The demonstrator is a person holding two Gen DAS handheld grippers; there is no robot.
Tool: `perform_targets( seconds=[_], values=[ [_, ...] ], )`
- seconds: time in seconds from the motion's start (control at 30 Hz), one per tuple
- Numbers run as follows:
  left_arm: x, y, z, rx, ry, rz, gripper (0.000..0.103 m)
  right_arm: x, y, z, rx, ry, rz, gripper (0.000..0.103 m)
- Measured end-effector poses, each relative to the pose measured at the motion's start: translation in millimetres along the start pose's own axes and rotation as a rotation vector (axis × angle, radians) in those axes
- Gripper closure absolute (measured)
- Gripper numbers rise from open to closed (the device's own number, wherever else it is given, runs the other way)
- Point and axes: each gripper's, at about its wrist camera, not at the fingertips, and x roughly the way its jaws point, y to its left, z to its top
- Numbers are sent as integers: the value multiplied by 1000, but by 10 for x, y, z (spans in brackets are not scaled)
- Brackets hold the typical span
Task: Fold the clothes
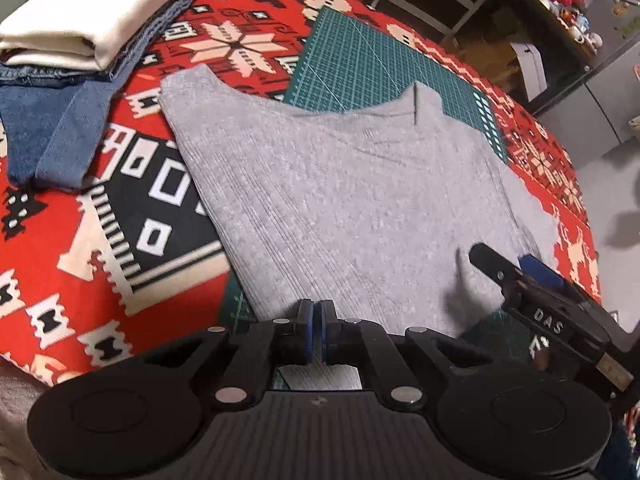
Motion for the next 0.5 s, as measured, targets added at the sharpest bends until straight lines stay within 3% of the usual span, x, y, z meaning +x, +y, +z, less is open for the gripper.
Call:
perform_targets(
  seconds=[0.3,0.5],
  values=[
    [-65,-112,-233,33,39,-18,100,-53,40,-1,-17,-20,6,5],
    [-83,-162,-380,53,71,-35,100,-196,90,-8,-43,-44,24,21]
  ],
)
